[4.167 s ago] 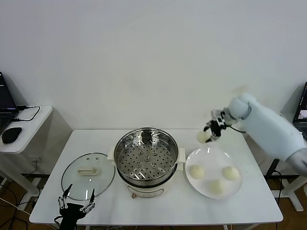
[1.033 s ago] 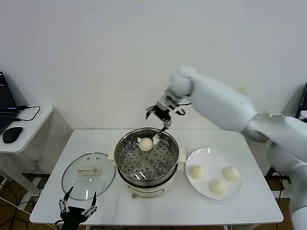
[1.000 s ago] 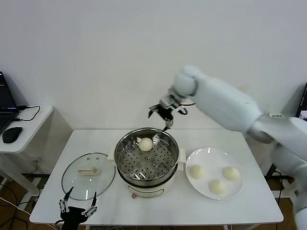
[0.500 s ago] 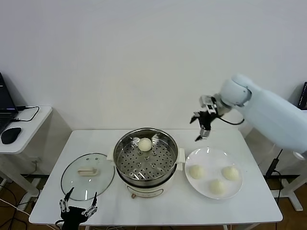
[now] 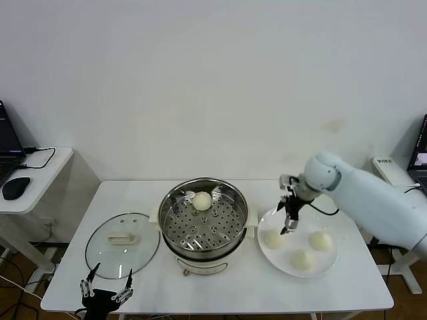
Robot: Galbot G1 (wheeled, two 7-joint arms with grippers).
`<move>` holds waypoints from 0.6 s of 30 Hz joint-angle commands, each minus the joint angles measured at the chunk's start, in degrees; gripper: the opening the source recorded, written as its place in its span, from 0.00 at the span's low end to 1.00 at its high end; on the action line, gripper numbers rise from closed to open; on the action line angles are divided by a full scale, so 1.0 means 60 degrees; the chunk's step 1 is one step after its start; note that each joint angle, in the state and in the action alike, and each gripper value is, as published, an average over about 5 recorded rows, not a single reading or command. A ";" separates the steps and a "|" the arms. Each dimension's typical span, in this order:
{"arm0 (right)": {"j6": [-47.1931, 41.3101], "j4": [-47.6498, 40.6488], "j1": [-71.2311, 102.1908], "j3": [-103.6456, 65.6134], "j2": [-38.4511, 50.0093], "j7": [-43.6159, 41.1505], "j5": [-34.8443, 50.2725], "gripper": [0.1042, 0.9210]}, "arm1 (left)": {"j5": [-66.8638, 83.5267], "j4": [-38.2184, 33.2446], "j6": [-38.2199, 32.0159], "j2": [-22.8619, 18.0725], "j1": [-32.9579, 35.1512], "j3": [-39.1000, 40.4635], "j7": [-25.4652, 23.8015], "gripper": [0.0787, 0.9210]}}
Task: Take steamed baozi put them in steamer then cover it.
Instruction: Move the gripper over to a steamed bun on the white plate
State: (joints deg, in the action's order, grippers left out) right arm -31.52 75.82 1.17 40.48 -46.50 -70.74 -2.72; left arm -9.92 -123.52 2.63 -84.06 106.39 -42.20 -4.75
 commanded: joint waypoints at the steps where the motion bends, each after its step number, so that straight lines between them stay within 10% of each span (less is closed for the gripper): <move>1: -0.0333 -0.0447 0.0735 -0.0076 -0.0380 0.0103 -0.0283 0.88 | 0.0000 0.0054 0.0028 -0.0006 -0.0012 0.0005 -0.0012 0.88; 18: -0.0341 -0.1056 0.0798 -0.0114 -0.0771 0.0207 -0.0386 0.88 | -0.0053 0.0312 0.0021 -0.0064 -0.0127 0.0057 -0.0040 0.88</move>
State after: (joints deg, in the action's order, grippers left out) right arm -33.09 70.45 5.38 39.73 -50.68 -69.57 -4.80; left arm -10.20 -121.89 2.72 -84.44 105.64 -41.87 -4.97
